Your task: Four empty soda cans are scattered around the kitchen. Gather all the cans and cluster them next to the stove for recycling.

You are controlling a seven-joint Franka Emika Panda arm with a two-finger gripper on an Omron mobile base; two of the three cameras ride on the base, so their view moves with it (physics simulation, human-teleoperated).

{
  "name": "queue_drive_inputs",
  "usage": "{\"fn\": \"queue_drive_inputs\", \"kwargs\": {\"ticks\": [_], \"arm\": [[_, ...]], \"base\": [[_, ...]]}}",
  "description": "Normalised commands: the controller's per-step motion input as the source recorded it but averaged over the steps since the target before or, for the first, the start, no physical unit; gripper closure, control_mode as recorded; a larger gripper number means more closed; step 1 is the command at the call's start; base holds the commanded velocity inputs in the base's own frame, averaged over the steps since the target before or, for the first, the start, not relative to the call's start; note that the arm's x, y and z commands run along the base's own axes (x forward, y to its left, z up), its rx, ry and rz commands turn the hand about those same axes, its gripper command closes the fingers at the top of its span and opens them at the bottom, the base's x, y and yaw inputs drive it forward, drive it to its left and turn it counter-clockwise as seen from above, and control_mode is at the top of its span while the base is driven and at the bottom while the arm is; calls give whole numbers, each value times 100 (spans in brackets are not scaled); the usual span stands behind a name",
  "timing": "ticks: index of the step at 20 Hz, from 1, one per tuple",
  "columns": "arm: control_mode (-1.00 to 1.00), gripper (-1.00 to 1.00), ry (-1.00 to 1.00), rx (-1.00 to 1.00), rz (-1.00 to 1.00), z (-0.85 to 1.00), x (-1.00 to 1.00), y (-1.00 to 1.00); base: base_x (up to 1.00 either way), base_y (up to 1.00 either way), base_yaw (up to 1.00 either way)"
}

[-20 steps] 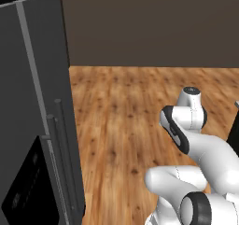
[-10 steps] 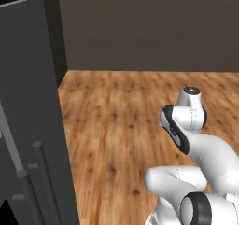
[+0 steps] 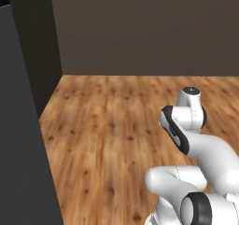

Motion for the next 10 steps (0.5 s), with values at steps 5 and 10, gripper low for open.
{"fn": "queue_drive_inputs", "kwargs": {"ticks": [5, 10], "arm": [[100, -100, 0, 0, 0, 0, 0, 0], [100, -100, 0, 0, 0, 0, 0, 0]], "base": [[61, 3, -28], [44, 11, -53]]}}
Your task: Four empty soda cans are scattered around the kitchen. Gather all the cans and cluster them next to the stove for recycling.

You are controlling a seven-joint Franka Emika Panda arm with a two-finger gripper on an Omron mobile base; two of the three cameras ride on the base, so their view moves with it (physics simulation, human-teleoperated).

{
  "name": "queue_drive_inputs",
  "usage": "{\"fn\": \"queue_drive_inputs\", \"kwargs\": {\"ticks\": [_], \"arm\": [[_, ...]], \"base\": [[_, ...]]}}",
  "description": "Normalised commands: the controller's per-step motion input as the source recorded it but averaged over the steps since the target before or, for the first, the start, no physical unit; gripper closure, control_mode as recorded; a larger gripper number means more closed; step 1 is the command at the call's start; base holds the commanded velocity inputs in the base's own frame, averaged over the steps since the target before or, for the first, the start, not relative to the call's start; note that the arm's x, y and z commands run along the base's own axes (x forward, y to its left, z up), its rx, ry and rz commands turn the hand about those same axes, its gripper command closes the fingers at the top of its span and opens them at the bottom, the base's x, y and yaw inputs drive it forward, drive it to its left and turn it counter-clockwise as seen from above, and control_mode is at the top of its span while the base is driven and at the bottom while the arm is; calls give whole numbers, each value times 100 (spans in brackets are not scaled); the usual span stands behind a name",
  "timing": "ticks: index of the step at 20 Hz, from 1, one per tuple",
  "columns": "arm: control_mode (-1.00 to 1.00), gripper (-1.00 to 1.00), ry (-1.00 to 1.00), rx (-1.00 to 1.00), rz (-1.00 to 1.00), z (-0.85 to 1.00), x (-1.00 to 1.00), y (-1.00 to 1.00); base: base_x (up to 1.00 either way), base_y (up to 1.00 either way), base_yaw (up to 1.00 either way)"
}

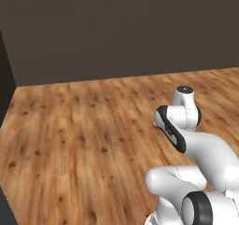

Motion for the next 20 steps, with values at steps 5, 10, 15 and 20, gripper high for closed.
{"fn": "queue_drive_inputs", "kwargs": {"ticks": [5, 10, 15, 20], "arm": [[100, -100, 0, 0, 0, 0, 0, 0], [100, -100, 0, 0, 0, 0, 0, 0], [100, -100, 0, 0, 0, 0, 0, 0], [100, -100, 0, 0, 0, 0, 0, 0]], "base": [[41, 12, -57], [43, 14, -54], [50, 18, -46], [59, 20, -34]]}}
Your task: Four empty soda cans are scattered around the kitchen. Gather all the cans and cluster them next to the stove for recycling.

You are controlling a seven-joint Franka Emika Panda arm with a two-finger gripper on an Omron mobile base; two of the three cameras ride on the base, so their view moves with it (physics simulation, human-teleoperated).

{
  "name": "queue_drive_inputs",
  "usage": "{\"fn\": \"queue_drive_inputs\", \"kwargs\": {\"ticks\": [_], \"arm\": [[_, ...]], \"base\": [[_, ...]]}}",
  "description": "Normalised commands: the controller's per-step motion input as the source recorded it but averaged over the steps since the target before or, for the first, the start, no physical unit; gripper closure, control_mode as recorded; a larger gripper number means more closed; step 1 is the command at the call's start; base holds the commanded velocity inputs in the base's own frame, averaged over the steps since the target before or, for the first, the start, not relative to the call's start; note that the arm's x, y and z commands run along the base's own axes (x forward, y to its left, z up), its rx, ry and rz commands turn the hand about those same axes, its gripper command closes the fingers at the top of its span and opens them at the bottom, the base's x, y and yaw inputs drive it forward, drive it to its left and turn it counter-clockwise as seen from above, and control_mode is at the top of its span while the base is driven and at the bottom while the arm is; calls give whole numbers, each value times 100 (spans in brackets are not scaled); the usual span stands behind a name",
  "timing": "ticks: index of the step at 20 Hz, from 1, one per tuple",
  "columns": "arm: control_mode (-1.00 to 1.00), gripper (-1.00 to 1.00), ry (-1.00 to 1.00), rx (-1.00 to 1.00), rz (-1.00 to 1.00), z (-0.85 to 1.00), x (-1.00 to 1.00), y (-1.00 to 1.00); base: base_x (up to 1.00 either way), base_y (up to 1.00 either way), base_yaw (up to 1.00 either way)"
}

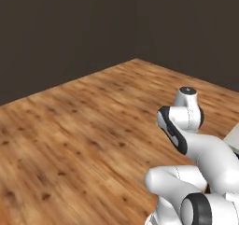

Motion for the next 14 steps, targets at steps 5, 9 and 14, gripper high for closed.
{"fn": "queue_drive_inputs", "kwargs": {"ticks": [5, 9, 14], "arm": [[100, -100, 0, 0, 0, 0, 0, 0], [100, -100, 0, 0, 0, 0, 0, 0], [100, -100, 0, 0, 0, 0, 0, 0]], "base": [[64, 19, -27], [56, 19, -37], [44, 18, -53]]}}
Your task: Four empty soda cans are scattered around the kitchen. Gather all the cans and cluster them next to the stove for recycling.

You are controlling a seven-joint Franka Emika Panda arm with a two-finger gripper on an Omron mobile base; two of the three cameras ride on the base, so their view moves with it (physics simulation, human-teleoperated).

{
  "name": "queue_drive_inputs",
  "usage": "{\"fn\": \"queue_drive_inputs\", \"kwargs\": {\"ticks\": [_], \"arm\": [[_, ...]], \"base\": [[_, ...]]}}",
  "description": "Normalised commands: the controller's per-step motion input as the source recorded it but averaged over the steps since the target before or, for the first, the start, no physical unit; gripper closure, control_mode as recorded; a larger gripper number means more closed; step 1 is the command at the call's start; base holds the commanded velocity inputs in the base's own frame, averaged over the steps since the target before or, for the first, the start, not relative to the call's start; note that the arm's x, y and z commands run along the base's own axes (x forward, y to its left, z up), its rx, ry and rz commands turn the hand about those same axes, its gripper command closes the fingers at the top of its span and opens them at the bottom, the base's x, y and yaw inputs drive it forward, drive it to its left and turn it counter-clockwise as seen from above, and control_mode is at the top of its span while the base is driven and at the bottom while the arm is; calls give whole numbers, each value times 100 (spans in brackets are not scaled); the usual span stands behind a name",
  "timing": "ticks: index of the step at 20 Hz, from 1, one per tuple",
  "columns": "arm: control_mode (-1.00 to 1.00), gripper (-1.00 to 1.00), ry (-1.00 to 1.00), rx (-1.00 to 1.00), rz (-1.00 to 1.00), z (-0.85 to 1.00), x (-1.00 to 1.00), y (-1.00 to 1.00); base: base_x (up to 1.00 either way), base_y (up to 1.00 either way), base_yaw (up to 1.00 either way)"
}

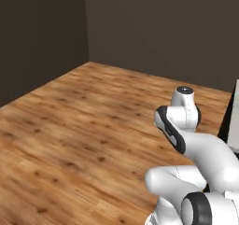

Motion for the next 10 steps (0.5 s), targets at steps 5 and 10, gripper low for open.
{"fn": "queue_drive_inputs", "kwargs": {"ticks": [5, 10], "arm": [[100, -100, 0, 0, 0, 0, 0, 0], [100, -100, 0, 0, 0, 0, 0, 0]], "base": [[43, 18, -55], [56, 15, -37]]}}
